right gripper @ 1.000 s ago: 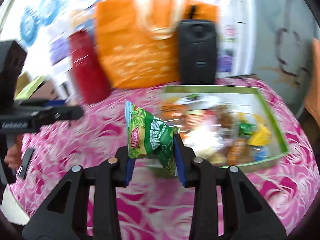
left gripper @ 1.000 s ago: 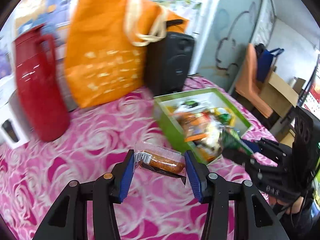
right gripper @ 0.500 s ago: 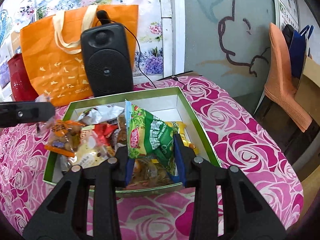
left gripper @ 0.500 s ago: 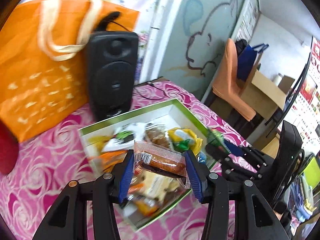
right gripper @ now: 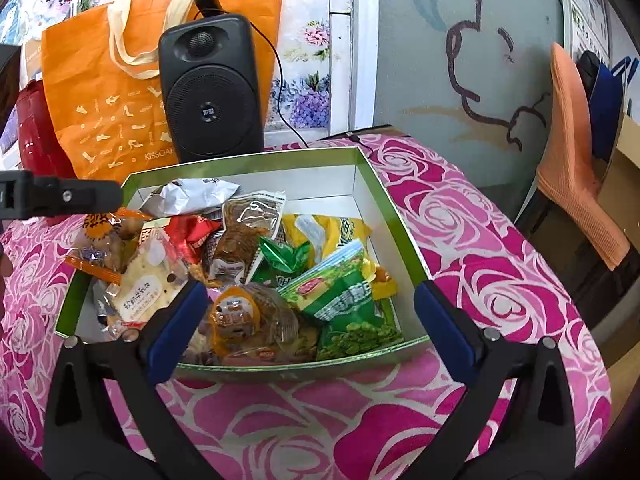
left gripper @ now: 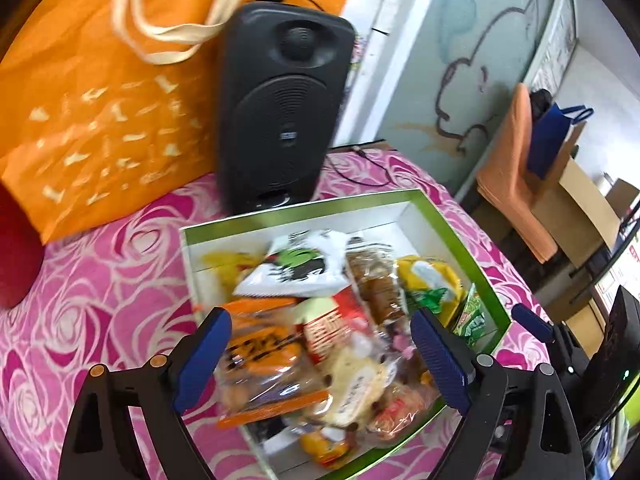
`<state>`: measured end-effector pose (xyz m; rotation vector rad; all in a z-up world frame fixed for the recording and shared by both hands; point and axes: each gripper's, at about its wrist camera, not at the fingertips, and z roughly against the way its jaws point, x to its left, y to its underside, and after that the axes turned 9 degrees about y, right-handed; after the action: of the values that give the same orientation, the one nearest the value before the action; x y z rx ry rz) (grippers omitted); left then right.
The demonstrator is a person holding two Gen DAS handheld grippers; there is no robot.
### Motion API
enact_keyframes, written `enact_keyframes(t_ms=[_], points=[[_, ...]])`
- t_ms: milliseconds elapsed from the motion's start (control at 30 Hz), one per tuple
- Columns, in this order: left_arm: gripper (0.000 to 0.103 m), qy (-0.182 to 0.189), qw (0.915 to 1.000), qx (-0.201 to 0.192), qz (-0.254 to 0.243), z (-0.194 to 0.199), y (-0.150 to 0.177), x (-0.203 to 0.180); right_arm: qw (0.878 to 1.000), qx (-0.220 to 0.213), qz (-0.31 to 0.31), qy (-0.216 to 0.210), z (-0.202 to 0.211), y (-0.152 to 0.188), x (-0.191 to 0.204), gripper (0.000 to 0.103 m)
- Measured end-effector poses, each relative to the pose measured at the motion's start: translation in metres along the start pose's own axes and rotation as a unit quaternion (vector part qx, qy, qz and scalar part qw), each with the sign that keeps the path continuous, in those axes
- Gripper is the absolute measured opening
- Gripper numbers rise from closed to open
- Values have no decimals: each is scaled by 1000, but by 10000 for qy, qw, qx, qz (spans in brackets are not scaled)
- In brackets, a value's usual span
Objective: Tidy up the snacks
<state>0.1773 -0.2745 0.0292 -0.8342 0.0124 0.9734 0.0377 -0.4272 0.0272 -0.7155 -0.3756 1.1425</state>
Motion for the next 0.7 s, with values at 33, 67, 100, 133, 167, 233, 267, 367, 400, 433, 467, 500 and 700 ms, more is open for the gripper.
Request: enact_keyframes(t_ms=[33,67,100,133,167,233,267,367,400,433,467,500,700], points=[[93,-6,10000,-14,6,3,1,1,10000,20,-8,15,2,0,1,103],[93,-24,10000,-40,-4,7,2,0,10000,26,1,28,4,-1,2,103],[93,-69,9999,-79,-27,11,2,-1,10000,7,10,34,8,-3,3,103],[93,-121,9998,-118,-61,16,3,-2,10000,-16,15,21,13,-4,5,103],[93,-154,9997,-142,-92,19,3,-3,10000,-48,23,-4,18,-6,6,103],[93,-266,9992,-247,-156,31,6,-6,9999,-112,8,-18,33,-10,6,103],[93,-313,9989,-304,-185,38,7,-8,9999,-140,-7,-6,40,-12,6,103],[93,-469,9976,-456,-223,58,13,-11,9997,-223,-31,-56,61,-15,7,103],[93,-541,9970,-507,-217,66,17,-13,9997,-232,-23,-74,66,-16,7,103],[93,-597,9965,-541,-200,72,20,-13,9997,-242,2,-77,74,-15,9,103],[93,-666,9959,-588,-161,81,26,-15,9997,-248,51,-49,81,-14,11,103],[93,-681,9956,-626,-138,87,31,-16,9996,-248,110,-16,87,-14,12,103],[93,-1035,9921,-692,-148,113,64,-21,9994,-187,272,101,119,0,20,103]])
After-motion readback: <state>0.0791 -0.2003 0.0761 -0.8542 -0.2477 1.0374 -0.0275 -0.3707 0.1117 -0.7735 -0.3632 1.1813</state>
